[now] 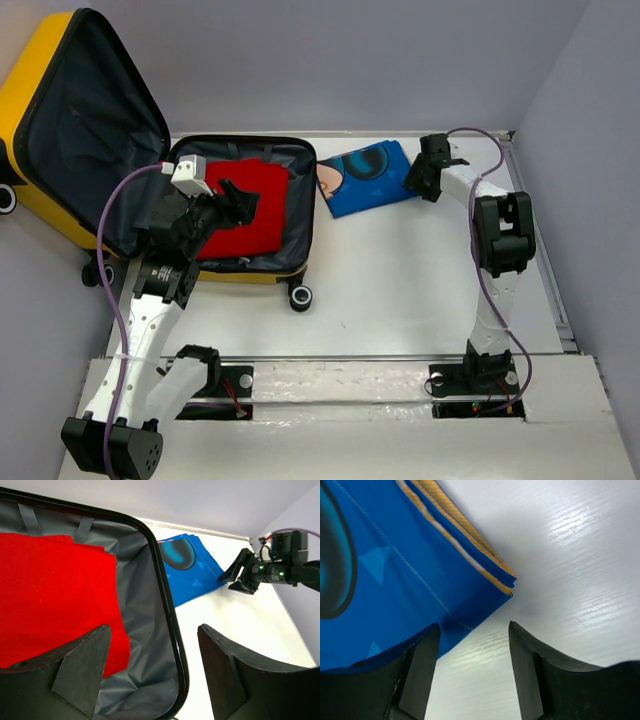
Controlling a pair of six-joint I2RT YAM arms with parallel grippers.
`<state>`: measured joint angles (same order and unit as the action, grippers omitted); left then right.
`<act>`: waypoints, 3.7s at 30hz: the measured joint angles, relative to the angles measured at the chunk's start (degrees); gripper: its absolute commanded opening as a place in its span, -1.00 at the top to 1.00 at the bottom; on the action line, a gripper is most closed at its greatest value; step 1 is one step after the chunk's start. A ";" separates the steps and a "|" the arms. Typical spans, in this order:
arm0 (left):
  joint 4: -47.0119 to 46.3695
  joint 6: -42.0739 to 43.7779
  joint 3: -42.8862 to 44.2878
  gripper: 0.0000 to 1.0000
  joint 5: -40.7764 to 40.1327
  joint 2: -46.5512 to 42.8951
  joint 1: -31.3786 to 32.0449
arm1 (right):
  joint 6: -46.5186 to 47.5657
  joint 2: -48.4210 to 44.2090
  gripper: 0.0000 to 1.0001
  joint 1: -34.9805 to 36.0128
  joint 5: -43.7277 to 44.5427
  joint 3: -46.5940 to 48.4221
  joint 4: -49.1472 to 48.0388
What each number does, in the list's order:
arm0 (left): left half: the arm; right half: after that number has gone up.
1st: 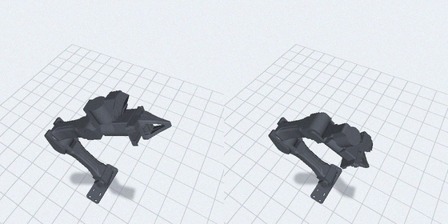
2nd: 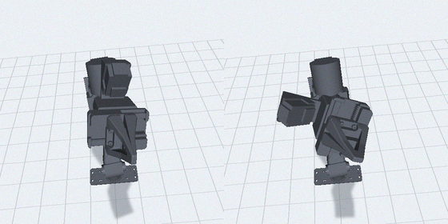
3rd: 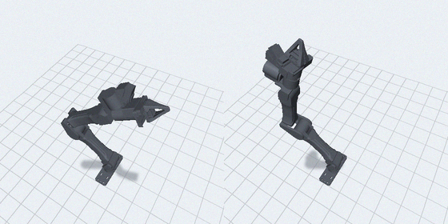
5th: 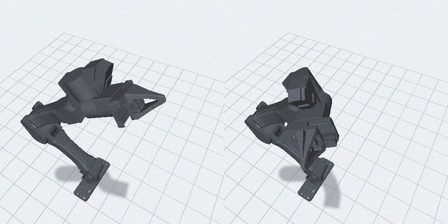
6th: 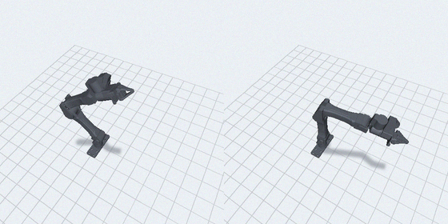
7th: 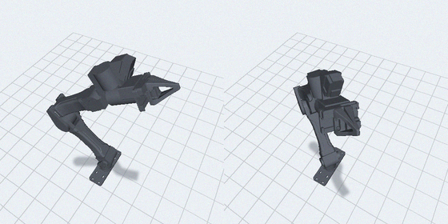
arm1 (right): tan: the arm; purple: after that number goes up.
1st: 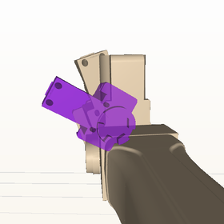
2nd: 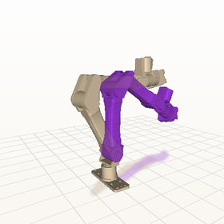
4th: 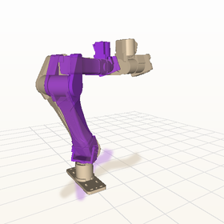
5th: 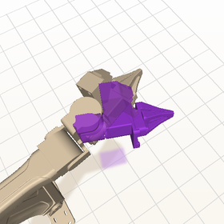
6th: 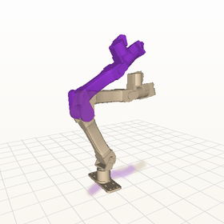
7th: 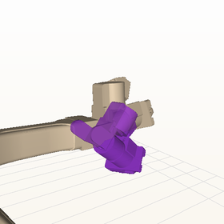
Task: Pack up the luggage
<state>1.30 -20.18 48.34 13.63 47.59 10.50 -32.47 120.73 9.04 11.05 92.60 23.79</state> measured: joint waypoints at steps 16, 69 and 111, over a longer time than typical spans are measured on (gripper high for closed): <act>-0.87 0.24 0.00 -0.61 1.46 0.94 0.31 | -3.93 -5.44 0.86 -1.14 -2.54 -14.95 -8.92; 20.31 -2.19 73.07 -0.35 -33.09 93.53 33.24 | -5.90 -42.75 0.86 -19.89 -13.68 -61.75 -22.56; 15.72 -0.02 38.23 -0.98 -23.32 34.16 -8.55 | -5.60 -19.41 -0.40 29.97 -15.52 -0.66 -13.53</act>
<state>17.02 -20.21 86.56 -9.69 81.76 1.96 -38.06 101.32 39.00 -4.47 91.94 10.26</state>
